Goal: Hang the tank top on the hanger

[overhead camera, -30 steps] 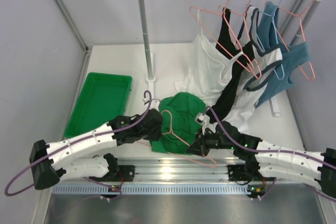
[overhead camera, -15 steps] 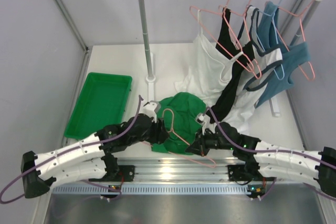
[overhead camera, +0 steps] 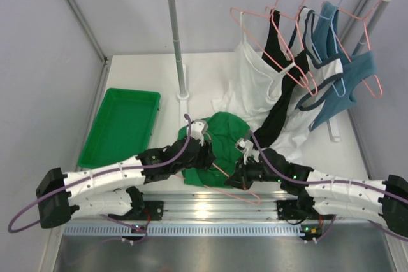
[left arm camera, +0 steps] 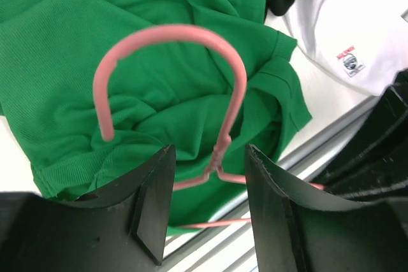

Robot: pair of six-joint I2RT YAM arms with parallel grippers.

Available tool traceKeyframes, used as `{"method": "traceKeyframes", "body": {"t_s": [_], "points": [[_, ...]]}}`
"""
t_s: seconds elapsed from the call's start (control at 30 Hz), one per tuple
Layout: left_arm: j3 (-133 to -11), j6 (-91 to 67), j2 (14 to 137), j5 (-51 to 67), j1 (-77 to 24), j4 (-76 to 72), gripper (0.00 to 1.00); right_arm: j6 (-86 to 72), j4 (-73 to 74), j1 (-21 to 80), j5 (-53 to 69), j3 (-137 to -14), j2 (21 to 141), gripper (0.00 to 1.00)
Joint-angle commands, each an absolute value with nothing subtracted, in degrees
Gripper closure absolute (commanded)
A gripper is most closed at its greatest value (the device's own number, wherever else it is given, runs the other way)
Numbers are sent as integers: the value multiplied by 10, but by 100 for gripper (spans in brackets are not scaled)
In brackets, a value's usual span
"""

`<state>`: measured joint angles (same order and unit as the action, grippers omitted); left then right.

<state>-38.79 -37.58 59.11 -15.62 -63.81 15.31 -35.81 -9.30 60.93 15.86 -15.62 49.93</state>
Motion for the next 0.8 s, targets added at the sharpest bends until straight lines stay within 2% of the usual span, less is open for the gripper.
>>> {"method": "traceKeyframes", "body": {"t_s": [0.0, 0.23, 0.33, 0.37, 0.47, 0.5, 0.6, 0.67, 0.7, 0.77], "points": [[-408, -356, 609, -182, -642, 105, 48, -350, -140, 622, 152, -164, 510, 100], [-393, -359, 611, -194, -644, 95, 54, -348, -138, 634, 142, -171, 521, 100], [-389, -356, 613, -193, -644, 91, 65, -346, -127, 635, 137, -178, 527, 100], [-389, -353, 613, -192, -645, 90, 73, -345, -123, 636, 134, -180, 529, 100], [-389, -346, 617, -187, -646, 89, 84, -344, -110, 638, 127, -189, 533, 100], [-388, -345, 618, -187, -645, 90, 94, -344, -105, 639, 120, -193, 532, 100], [-386, -338, 614, -187, -646, 90, 100, -346, -73, 638, 99, -207, 533, 100], [-383, -329, 610, -186, -648, 90, 100, -353, -37, 639, 85, -218, 530, 92], [-381, -326, 607, -188, -649, 91, 100, -357, -18, 639, 62, -230, 529, 78], [-376, -318, 600, -189, -651, 91, 100, -368, 38, 638, 32, -243, 515, 67]]}}
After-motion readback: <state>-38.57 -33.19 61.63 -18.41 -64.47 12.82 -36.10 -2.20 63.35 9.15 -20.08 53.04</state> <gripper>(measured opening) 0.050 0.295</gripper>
